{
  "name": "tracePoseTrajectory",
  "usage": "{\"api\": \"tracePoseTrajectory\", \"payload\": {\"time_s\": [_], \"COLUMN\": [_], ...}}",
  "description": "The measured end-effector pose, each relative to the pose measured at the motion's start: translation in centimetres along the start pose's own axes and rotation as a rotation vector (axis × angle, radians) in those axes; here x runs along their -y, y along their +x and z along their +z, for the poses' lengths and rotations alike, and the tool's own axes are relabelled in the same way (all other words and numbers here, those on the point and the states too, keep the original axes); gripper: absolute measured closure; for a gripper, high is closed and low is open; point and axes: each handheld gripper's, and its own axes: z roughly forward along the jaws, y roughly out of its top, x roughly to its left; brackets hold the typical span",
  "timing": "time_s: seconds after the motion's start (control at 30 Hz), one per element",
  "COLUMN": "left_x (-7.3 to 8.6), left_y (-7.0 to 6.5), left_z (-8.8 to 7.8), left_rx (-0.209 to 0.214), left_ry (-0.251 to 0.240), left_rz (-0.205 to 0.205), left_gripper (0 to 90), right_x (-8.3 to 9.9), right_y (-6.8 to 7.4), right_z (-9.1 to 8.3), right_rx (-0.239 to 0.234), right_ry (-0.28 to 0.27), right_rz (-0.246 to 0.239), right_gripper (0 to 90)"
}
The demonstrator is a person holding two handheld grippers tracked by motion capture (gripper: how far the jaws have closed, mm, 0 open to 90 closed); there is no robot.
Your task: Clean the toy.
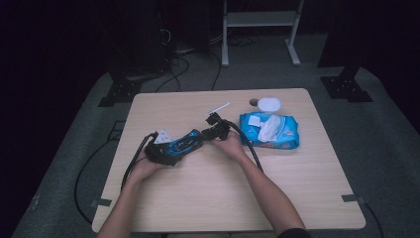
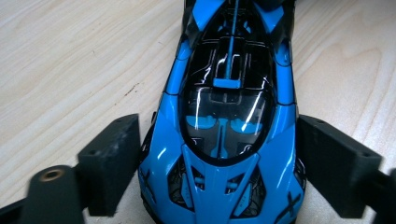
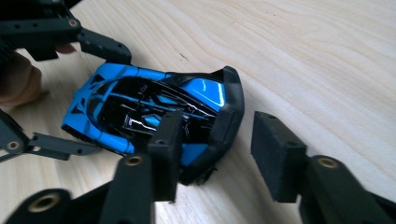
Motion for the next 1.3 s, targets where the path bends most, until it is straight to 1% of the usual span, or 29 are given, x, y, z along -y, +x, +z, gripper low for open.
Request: {"api": "tracePoseTrajectory", "payload": {"time_s": [0.07, 0.13, 0.2, 0.3, 0.37, 0.4, 0.57, 0.63, 0.7, 0.77, 0.83, 0.97, 1.07, 1.13, 1.17, 1.23, 1.27, 1.3], "left_x": [0.1, 0.1, 0.1, 0.2, 0.1, 0.1, -0.2, -0.3, -0.3, -0.3, -0.3, -0.3, -0.4, -0.5, -0.6, -0.6, -0.6, -0.6], "left_y": [0.1, 0.1, 0.1, 0.1, 0.0, 0.0, -0.2, -0.3, -0.4, -0.5, -0.5, -0.6, -0.8, -1.0, -1.0, -1.0, -1.1, -1.1], "left_z": [0.1, 0.0, 0.0, -0.2, -0.3, -0.3, -0.5, -0.6, -0.6, -0.7, -0.8, -0.9, -1.0, -1.0, -1.1, -1.0, -1.0, -1.1], "left_rx": [0.015, 0.021, 0.022, 0.027, 0.020, 0.019, 0.010, 0.008, 0.006, 0.008, 0.008, 0.011, 0.006, 0.006, 0.005, 0.006, 0.006, 0.008], "left_ry": [-0.010, -0.012, -0.009, -0.013, -0.009, -0.006, 0.015, 0.019, 0.016, 0.013, 0.016, 0.013, 0.015, 0.013, 0.014, 0.023, 0.018, 0.016], "left_rz": [-0.008, -0.017, -0.013, -0.016, 0.007, 0.006, 0.042, 0.056, 0.060, 0.068, 0.078, 0.085, 0.096, 0.111, 0.115, 0.124, 0.123, 0.122], "left_gripper": [20.4, 20.8, 21.4, 22.2, 22.7, 22.8, 23.2, 23.4, 23.5, 23.6, 23.7, 23.9, 24.0, 24.1, 24.2, 24.2, 24.2, 24.2], "right_x": [0.0, -0.1, -0.2, -0.1, 0.1, 0.1, 0.1, 0.0, 0.0, -0.1, -0.1, -0.1, -0.1, -0.1, -0.2, -0.3, -0.3, -0.3], "right_y": [0.0, 0.0, 0.1, 0.0, -0.2, -0.2, 0.2, 0.2, 0.3, 0.5, 0.5, 0.6, 0.7, 0.7, 0.7, 0.8, 0.9, 0.8], "right_z": [0.1, 0.1, 0.1, 0.0, -0.2, -0.2, -0.4, -0.8, -0.9, -1.1, -1.2, -1.4, -1.5, -1.7, -1.9, -2.0, -2.0, -2.0], "right_rx": [-0.015, -0.013, -0.006, -0.013, -0.032, -0.033, -0.024, -0.038, -0.038, -0.030, -0.034, -0.036, -0.046, -0.045, -0.047, -0.039, -0.033, -0.038], "right_ry": [-0.006, -0.004, 0.000, -0.002, -0.011, -0.012, -0.019, -0.030, -0.029, -0.022, -0.020, -0.018, -0.023, -0.027, -0.033, -0.024, -0.021, -0.021], "right_rz": [0.010, 0.014, 0.019, 0.030, 0.053, 0.052, 0.056, 0.069, 0.072, 0.064, 0.068, 0.069, 0.082, 0.087, 0.090, 0.076, 0.073, 0.077], "right_gripper": [59.0, 60.2, 63.4, 67.1, 69.0, 69.1, 71.1, 72.6, 72.7, 72.9, 73.2, 73.5, 74.4, 77.5, 77.5, 77.5, 77.5, 77.5]}}
